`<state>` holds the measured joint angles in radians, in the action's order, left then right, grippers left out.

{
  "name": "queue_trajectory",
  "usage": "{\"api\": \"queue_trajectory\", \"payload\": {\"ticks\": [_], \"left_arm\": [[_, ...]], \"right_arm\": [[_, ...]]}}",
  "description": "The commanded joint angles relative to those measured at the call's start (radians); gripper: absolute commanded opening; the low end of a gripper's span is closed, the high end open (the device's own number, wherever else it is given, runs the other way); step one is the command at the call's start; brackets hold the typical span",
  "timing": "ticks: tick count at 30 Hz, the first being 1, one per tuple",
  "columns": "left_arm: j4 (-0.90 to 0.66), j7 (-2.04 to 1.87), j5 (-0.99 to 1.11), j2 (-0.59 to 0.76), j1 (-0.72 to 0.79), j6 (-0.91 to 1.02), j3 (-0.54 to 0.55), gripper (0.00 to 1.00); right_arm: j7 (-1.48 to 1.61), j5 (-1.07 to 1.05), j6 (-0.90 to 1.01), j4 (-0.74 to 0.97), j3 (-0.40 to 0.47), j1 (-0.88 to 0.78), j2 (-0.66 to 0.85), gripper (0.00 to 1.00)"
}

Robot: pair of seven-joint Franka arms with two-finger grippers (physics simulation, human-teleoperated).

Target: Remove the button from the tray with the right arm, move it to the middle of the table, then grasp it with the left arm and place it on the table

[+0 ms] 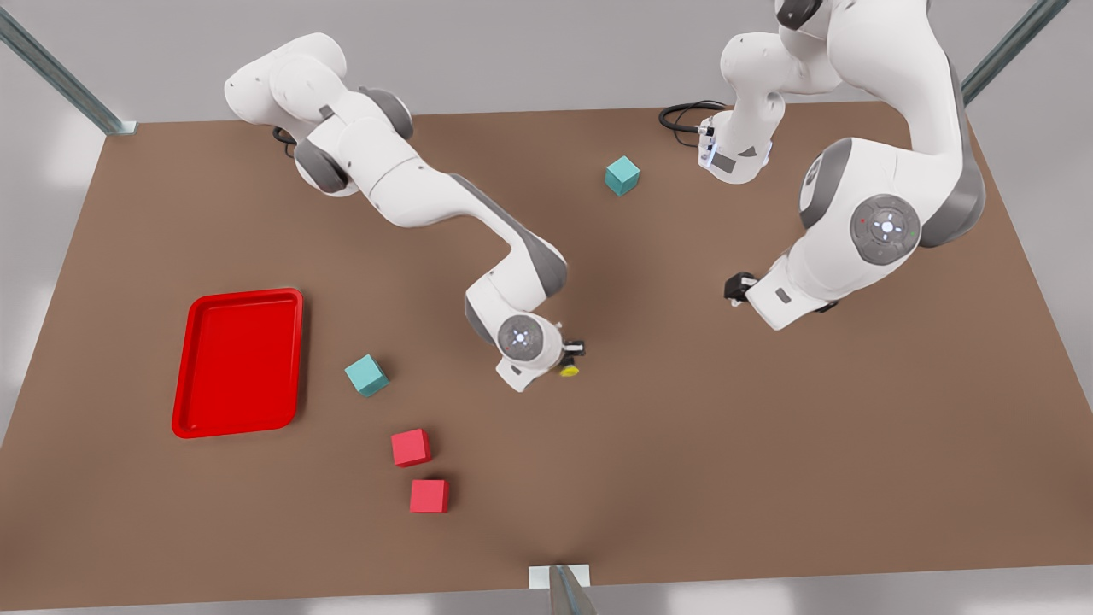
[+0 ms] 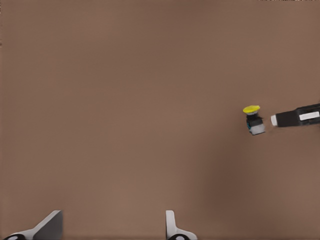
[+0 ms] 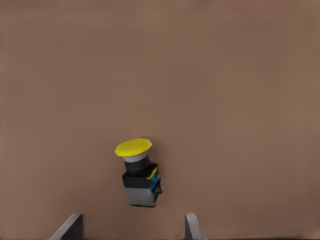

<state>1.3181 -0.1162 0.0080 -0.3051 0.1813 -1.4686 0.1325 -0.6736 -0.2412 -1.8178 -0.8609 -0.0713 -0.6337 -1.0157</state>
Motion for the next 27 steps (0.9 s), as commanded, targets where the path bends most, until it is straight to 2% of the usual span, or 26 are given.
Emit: {"api": "queue_trajectory", "payload": {"ticks": [1, 2, 4, 6, 9, 11, 12, 13, 15, 19, 21, 23, 24, 27], "left_arm": [[-0.008, 0.000, 0.003, -0.002, -0.003, -0.009, -0.005, 1.00], [-0.014, 0.000, 0.010, -0.003, -0.005, -0.030, -0.010, 1.00], [-0.019, -0.020, 0.017, -0.005, -0.002, -0.024, -0.010, 1.00], [-0.031, -0.080, 0.015, -0.051, 0.049, -0.051, -0.001, 1.00], [-0.071, -0.089, 0.010, -0.150, 0.182, -0.140, 0.003, 1.00], [-0.071, -0.080, 0.010, -0.223, 0.248, -0.223, 0.003, 1.00], [-0.085, -0.045, 0.017, -0.256, 0.267, -0.226, 0.003, 1.00], [-0.105, 0.026, 0.018, -0.295, 0.285, -0.256, -0.004, 1.00], [-0.135, 0.067, 0.067, -0.347, 0.337, -0.289, -0.011, 1.00], [-0.140, 0.102, 0.067, -0.414, 0.337, -0.383, -0.017, 1.00], [-0.142, 0.081, 0.073, -0.436, 0.345, -0.417, -0.019, 1.00], [-0.177, -0.132, 0.073, -0.468, 0.371, -0.426, -0.021, 1.00], [-0.178, -0.209, 0.073, -0.468, 0.382, -0.423, -0.021, 1.00], [-0.175, -0.261, 0.073, -0.509, 0.383, -0.453, -0.019, 1.00]], "right_arm": [[-0.345, -0.003, 0.031, -0.009, -0.002, 0.031, 0.052, 1.00], [-0.275, -0.004, 0.086, -0.035, -0.008, 0.075, 0.121, 1.00], [-0.124, 0.008, 0.097, -0.312, -0.047, 0.207, 0.334, 1.00], [0.129, 0.056, 0.113, -0.613, -0.045, 0.364, 0.580, 1.00], [0.350, 0.240, 0.288, -0.621, -0.045, 0.598, 0.693, 1.00], [0.557, 0.303, 0.301, -0.619, -0.045, 0.704, 0.769, 1.00], [0.611, 0.307, 0.307, -0.615, -0.033, 0.712, 0.804, 1.00], [0.739, 0.293, 0.333, -0.613, 0.068, 0.652, 0.825, 1.00], [0.740, 0.290, 0.336, -0.609, 0.070, 0.675, 0.813, 1.00], [0.721, 0.290, 0.466, -0.593, 0.067, 0.707, 0.835, 1.00], [0.720, 0.290, 0.456, -0.518, 0.064, 0.692, 0.821, 1.00], [0.721, 0.290, 0.443, -0.483, 0.039, 0.692, 0.815, 1.00], [0.668, 0.304, 0.434, -0.483, -0.002, 0.692, 0.810, 1.00], [0.655, 0.306, 0.442, -0.481, -0.018, 0.694, 0.832, 1.00]]}}
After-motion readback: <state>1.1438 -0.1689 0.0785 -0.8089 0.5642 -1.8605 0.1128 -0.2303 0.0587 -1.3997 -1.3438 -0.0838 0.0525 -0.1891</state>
